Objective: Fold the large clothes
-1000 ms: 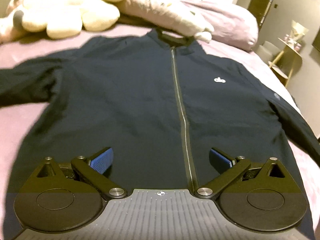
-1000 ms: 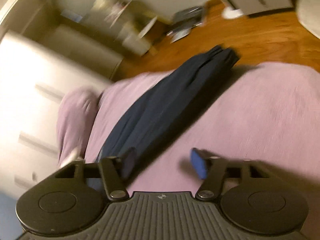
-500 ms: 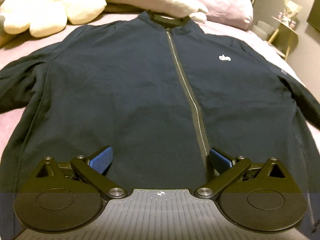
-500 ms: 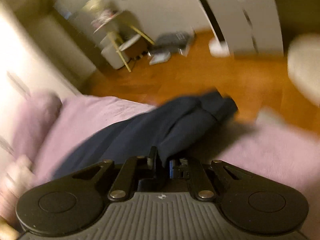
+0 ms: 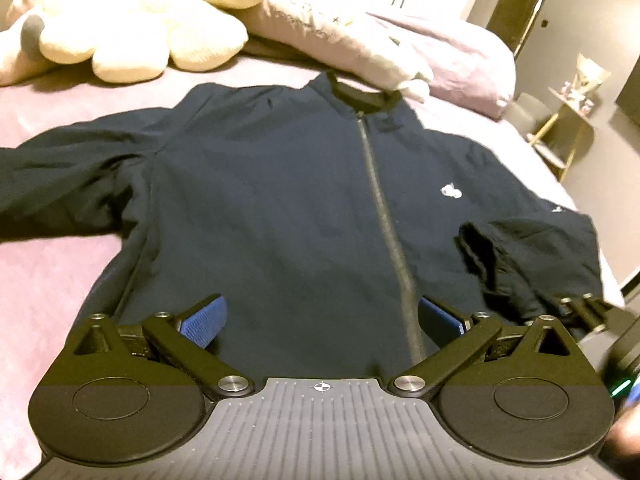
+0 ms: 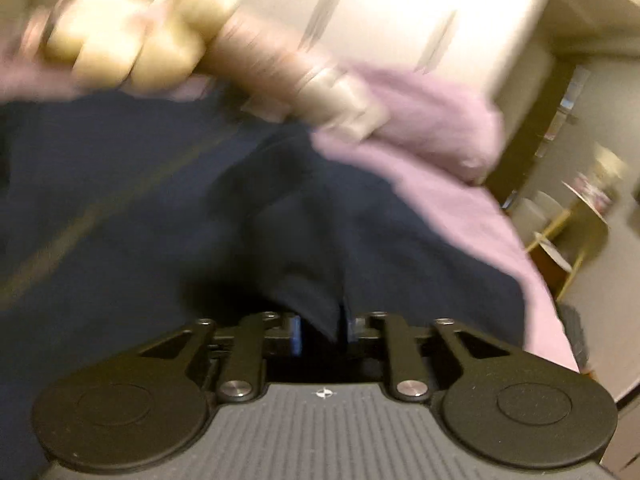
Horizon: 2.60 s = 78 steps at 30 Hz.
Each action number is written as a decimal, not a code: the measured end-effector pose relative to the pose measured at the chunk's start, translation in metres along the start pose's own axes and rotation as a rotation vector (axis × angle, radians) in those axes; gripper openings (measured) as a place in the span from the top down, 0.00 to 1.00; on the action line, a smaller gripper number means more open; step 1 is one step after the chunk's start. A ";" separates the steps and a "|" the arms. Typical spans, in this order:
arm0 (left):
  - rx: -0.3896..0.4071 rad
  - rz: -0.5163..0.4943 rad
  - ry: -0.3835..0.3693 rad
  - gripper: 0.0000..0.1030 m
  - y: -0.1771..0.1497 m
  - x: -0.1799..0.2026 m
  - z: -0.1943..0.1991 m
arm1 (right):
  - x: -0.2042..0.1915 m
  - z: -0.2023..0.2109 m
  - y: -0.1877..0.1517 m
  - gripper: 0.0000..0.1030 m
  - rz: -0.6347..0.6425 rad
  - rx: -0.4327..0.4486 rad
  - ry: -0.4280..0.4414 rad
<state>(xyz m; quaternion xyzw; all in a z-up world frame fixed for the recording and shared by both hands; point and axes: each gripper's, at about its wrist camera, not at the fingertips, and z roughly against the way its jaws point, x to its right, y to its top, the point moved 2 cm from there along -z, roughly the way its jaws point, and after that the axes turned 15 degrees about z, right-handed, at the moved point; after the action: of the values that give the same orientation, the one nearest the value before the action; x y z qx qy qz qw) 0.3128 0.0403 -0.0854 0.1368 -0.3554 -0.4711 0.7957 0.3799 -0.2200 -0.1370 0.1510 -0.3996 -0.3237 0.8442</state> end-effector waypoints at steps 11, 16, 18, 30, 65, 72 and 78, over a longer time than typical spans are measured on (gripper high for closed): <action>-0.163 0.186 -0.371 0.00 0.008 0.078 -0.062 | 0.100 0.061 -0.047 0.07 -0.591 0.247 0.260; -0.341 0.263 -0.350 0.29 -0.002 0.103 -0.121 | 0.119 0.057 -0.133 0.64 -1.072 0.226 0.431; -0.374 0.281 -0.317 0.34 -0.003 0.103 -0.136 | 0.118 0.050 -0.149 0.64 -1.133 0.202 0.450; -0.235 0.247 -0.348 0.89 0.045 0.103 -0.110 | 0.106 0.054 -0.158 0.64 -1.217 0.189 0.460; 0.145 0.350 -0.161 0.82 0.167 -0.021 -0.040 | 0.124 -0.016 -0.082 0.26 -1.392 0.183 0.425; 0.082 0.358 -0.168 0.82 0.153 -0.030 -0.043 | 0.111 -0.049 -0.053 0.32 -1.398 0.169 0.542; 0.106 0.210 -0.142 0.81 0.132 -0.020 -0.060 | 0.137 -0.078 -0.058 0.93 -1.434 0.150 0.455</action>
<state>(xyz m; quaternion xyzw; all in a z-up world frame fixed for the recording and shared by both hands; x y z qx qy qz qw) 0.4343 0.1189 -0.0639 0.1069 -0.4474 -0.3741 0.8053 0.4801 -0.3544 -0.1375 0.4943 -0.0400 -0.7264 0.4758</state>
